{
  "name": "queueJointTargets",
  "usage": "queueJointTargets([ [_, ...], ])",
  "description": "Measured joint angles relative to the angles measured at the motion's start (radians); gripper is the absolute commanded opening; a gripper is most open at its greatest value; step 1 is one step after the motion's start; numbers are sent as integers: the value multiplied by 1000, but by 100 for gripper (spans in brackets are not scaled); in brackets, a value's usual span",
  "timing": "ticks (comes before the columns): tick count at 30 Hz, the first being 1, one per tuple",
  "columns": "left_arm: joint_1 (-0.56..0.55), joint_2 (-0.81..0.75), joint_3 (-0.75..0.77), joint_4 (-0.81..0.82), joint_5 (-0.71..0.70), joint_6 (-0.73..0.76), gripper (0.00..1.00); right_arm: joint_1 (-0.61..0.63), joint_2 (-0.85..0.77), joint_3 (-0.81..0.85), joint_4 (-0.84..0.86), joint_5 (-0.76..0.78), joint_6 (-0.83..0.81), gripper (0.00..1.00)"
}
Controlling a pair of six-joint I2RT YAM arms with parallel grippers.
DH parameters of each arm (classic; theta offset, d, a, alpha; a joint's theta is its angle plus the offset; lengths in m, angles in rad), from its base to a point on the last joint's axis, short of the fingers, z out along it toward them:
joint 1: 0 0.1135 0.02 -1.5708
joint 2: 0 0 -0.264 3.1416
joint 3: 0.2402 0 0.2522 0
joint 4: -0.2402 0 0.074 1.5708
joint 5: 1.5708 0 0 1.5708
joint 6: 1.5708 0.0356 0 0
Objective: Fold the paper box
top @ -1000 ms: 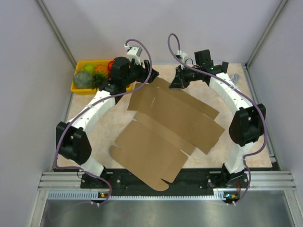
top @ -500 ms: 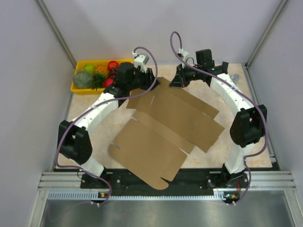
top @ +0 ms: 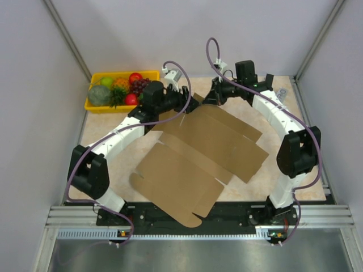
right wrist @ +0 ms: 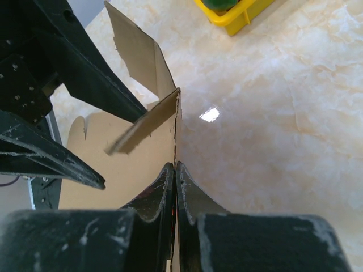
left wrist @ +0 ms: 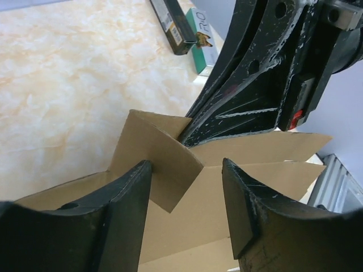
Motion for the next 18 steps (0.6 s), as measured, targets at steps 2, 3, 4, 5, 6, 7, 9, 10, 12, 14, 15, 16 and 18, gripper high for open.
queueJointTargets([
  [2, -5, 11, 0, 31, 9, -21, 60, 0, -5, -1, 9, -6, 3, 0],
  [3, -7, 20, 0, 51, 18, -36, 60, 0, -8, -2, 14, -8, 3, 0],
  [4, -9, 32, 0, 71, 28, -47, 60, 0, -11, -5, 19, -11, 4, 0],
  [5, -10, 42, 2, 86, 34, -60, 60, 0, -18, -15, 30, -13, 7, 0],
  [6, -10, 56, 5, 101, 44, -72, 60, 0, -23, -24, 32, -11, 13, 0],
  [7, -11, 69, 8, 112, 50, -84, 60, -2, -25, -30, 35, -9, 14, 0],
  [9, -12, 85, 8, 124, 57, -101, 61, -8, -26, -43, 40, -3, 21, 0],
  [10, -13, 88, 8, 124, 58, -105, 61, -11, -26, -49, 41, -2, 24, 0],
  [12, -16, 86, 5, 121, 55, -105, 63, -12, -26, -53, 45, -1, 30, 0],
  [14, -18, 76, 3, 108, 45, -93, 64, -12, -28, -56, 56, 0, 31, 0],
  [15, -18, 63, -3, 95, 36, -85, 64, -12, -32, -61, 61, 0, 31, 0],
  [16, -18, 45, -12, 77, 21, -75, 64, -13, -36, -67, 64, -1, 31, 0],
  [18, -15, -10, -44, 47, -9, -60, 64, -19, -43, -73, 69, -3, 31, 0],
])
